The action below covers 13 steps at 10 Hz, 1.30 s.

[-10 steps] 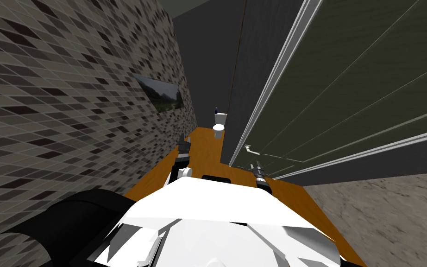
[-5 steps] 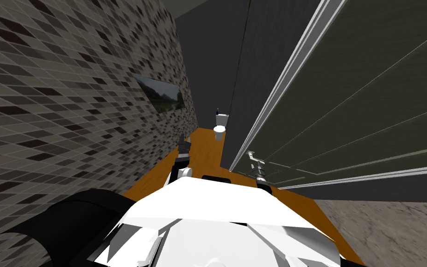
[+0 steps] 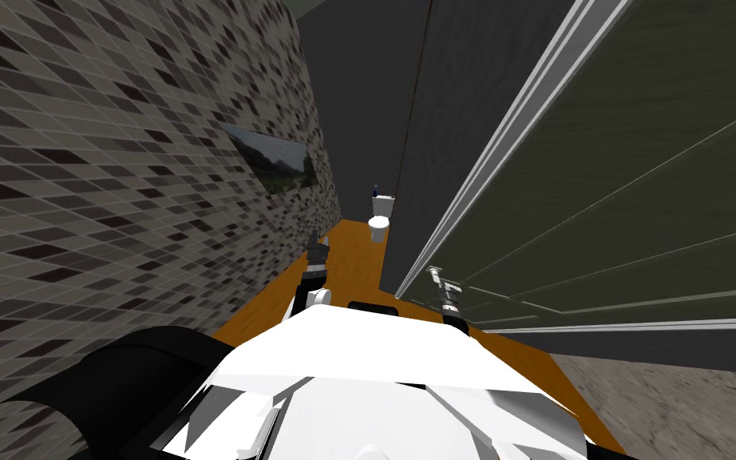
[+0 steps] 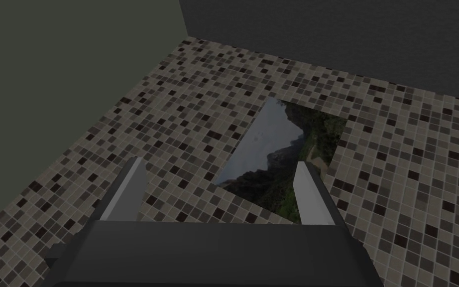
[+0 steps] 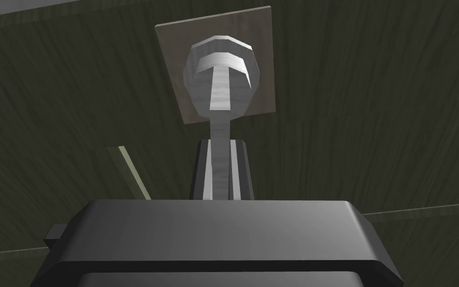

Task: Pull the door open

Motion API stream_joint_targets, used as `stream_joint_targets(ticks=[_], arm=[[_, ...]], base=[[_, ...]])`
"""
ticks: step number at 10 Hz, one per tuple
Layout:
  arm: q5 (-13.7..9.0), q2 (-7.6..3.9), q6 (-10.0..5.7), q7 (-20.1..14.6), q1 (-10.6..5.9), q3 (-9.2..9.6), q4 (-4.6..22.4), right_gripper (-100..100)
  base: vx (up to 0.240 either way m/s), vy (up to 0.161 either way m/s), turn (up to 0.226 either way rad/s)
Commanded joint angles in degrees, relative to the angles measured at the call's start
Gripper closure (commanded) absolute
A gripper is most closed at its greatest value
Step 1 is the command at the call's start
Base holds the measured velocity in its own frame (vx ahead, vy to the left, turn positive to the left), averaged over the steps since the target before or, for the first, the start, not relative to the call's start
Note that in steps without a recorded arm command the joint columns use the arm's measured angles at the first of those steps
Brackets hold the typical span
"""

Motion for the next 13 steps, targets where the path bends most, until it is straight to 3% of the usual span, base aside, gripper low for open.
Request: stream_joint_targets(ticks=[1, 4, 13], arm=[[0.0, 0.12, 0.06, 0.0, 0.12, 0.09, 0.1, 100], [0.0, 0.12, 0.06, 0.0, 0.12, 0.09, 0.1, 100], [2.8, -4.29, -6.39, -5.3, 5.05, 4.61, 0.0, 100]], base=[[-0.027, 0.009, 0.002], [-0.008, 0.001, -0.001], [-0.186, -0.053, 0.123]])
